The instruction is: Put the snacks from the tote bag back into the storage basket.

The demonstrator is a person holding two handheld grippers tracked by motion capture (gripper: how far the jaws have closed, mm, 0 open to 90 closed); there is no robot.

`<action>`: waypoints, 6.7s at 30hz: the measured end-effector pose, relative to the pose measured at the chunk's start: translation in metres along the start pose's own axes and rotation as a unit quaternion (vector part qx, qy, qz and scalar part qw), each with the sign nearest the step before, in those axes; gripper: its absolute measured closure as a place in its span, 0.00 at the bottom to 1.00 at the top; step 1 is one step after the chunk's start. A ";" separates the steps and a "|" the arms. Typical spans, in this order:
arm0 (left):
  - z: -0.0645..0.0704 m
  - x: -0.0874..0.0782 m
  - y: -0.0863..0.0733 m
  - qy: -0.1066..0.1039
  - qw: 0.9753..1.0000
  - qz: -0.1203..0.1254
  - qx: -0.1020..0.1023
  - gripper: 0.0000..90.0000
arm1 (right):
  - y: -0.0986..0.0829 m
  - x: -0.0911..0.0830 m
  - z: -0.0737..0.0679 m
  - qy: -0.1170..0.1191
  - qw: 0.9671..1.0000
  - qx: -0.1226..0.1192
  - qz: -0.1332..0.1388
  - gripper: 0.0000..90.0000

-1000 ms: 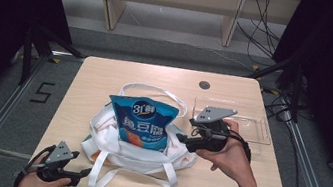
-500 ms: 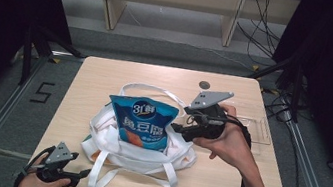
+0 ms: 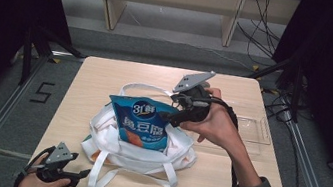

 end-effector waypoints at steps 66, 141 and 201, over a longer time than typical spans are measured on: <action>0.000 0.002 -0.009 -0.005 0.999 -0.033 0.018 0.31 | 0.042 0.049 -0.013 0.073 0.982 -0.089 -0.150 1.00; -0.006 0.005 -0.011 0.003 0.999 -0.038 0.019 0.28 | 0.001 -0.132 0.108 -0.024 0.995 -0.052 -0.077 1.00; -0.005 0.010 -0.014 -0.003 0.999 -0.047 0.019 0.28 | -0.050 -0.105 0.157 -0.011 0.998 -0.009 -0.054 1.00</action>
Point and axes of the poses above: each handheld gripper's, and its own axes: x roughly forward along the jaws, y roughly out of its top, z roughly to its right, the point moved 9 cm from there along x, roughly forward along the jaws, and after that the axes turned 9 degrees about -z, right-handed, at the moved point
